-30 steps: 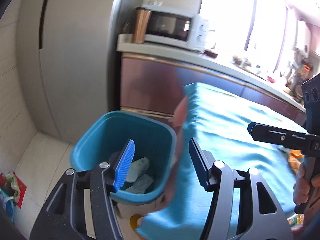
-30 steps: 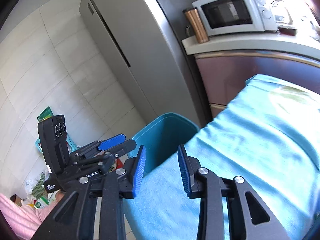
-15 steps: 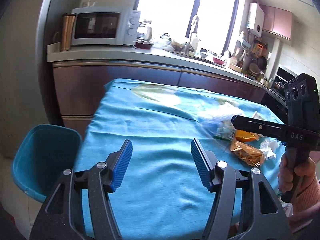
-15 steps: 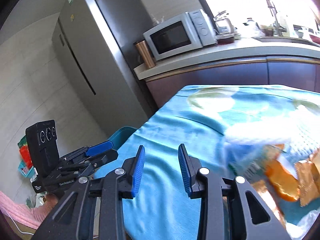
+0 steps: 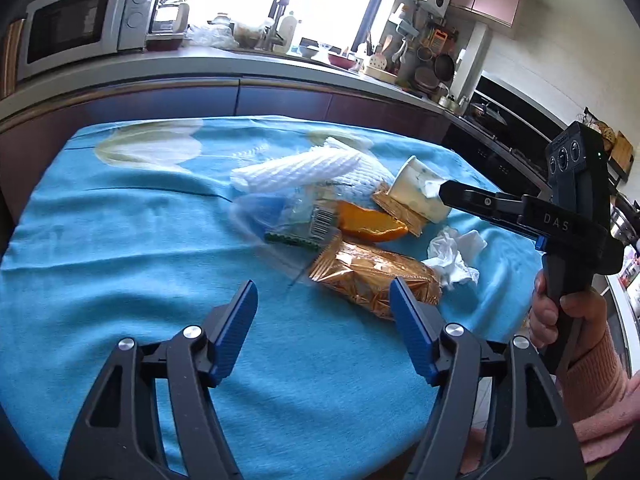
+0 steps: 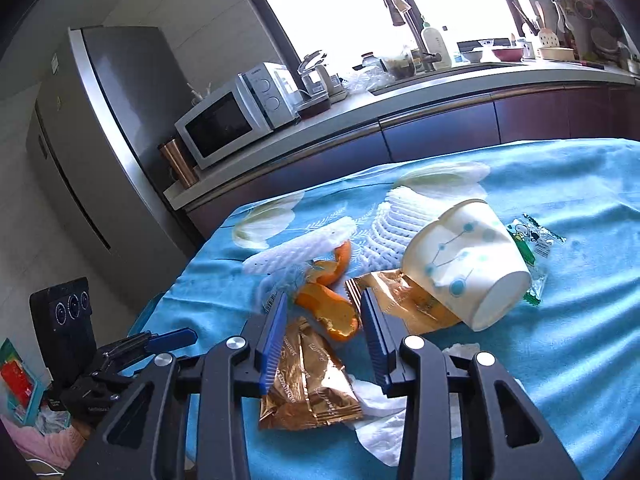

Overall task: Collect trash
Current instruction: 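Return both tools to the table and lower them toward the gold wrapper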

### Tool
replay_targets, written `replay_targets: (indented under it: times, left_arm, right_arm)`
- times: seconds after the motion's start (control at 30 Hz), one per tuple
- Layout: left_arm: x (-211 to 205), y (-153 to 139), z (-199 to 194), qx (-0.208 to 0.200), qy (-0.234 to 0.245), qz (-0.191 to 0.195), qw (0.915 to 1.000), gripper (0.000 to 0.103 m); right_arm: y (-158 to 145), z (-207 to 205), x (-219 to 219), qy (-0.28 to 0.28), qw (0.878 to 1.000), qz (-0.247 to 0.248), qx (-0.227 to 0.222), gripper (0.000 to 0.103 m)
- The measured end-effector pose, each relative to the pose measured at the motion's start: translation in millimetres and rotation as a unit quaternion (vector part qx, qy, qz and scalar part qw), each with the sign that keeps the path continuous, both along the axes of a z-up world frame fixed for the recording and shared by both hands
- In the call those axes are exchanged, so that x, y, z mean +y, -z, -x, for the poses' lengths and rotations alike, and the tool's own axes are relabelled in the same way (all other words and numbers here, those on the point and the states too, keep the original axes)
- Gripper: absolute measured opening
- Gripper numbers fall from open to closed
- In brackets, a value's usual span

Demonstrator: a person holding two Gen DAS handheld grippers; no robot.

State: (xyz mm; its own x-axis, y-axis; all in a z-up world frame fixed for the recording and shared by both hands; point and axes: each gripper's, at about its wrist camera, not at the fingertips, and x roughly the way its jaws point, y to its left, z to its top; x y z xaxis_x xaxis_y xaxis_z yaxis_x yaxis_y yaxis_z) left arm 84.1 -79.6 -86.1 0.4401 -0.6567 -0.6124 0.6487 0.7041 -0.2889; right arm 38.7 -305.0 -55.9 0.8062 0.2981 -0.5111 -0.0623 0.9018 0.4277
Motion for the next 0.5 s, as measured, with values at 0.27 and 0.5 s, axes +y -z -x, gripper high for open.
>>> replay_targets:
  times: [0.27,0.5]
  left_arm:
    - [-31,18,-7,0.041,0.019,-0.010,0.9989,0.068]
    - [-40,27,-17,0.077,0.022,-0.008,0.9967,0.068]
  right_arm:
    - [12,1,-3,-0.016,1.000,-0.009,0.003,0.037]
    - [18,-3,0,-0.032,0.999,-0.019,0.006,0.037]
